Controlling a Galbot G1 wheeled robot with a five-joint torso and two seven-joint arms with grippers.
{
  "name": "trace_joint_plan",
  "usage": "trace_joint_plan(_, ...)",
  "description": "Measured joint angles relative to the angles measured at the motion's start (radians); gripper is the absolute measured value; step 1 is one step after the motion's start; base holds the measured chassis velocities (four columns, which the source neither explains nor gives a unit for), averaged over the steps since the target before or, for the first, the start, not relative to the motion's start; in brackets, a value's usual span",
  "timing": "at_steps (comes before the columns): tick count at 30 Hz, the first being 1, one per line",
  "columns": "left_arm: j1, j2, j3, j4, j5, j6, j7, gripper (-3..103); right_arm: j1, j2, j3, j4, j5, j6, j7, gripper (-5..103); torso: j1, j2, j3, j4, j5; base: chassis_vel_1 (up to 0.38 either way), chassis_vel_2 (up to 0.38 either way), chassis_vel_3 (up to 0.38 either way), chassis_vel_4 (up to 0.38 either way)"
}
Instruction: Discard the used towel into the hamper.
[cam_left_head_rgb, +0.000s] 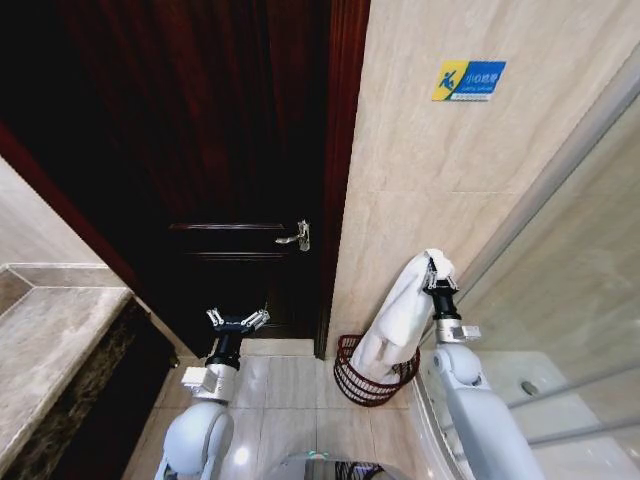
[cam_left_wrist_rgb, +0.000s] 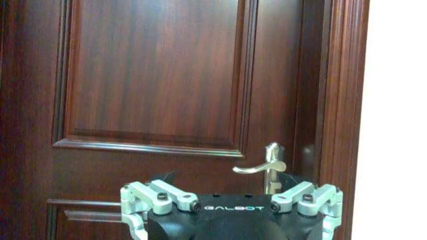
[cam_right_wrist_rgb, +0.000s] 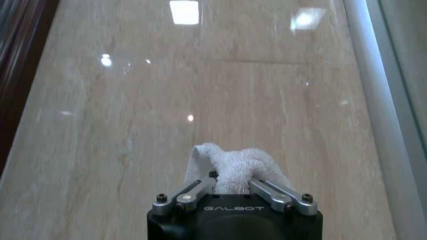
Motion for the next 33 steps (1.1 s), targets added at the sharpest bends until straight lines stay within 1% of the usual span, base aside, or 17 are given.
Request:
trace_joint_plan(10, 0.000, 0.000, 0.000, 0.000, 0.000, 0.000, 0.000, 100, 0.012, 0.015, 0.001, -0.100, -0.004, 0.031, -0.017, 5, 0.000, 0.000, 0.000, -0.0001, 0.0000, 0.000, 0.000, 0.000, 0.000)
trace_joint_plan(14, 0.000, 0.000, 0.000, 0.000, 0.000, 0.000, 0.000, 100, 0.029, 0.022, 0.009, -0.195, -0.023, 0.066, -0.051, 5, 0.000, 0.000, 0.000, -0.0001, -0.0001, 0.000, 0.000, 0.000, 0.000)
trace_joint_plan(21, 0.000, 0.000, 0.000, 0.000, 0.000, 0.000, 0.000, 100, 0.045, 0.032, 0.012, -0.291, -0.038, 0.094, -0.076, 5, 0.000, 0.000, 0.000, -0.0001, 0.0000, 0.000, 0.000, 0.000, 0.000)
trace_joint_plan(33, 0.000, 0.000, 0.000, 0.000, 0.000, 0.000, 0.000, 100, 0.044, 0.049, 0.011, -0.348, -0.041, 0.115, -0.105, 5, 0.000, 0.000, 0.000, -0.0001, -0.0002, 0.000, 0.000, 0.000, 0.000)
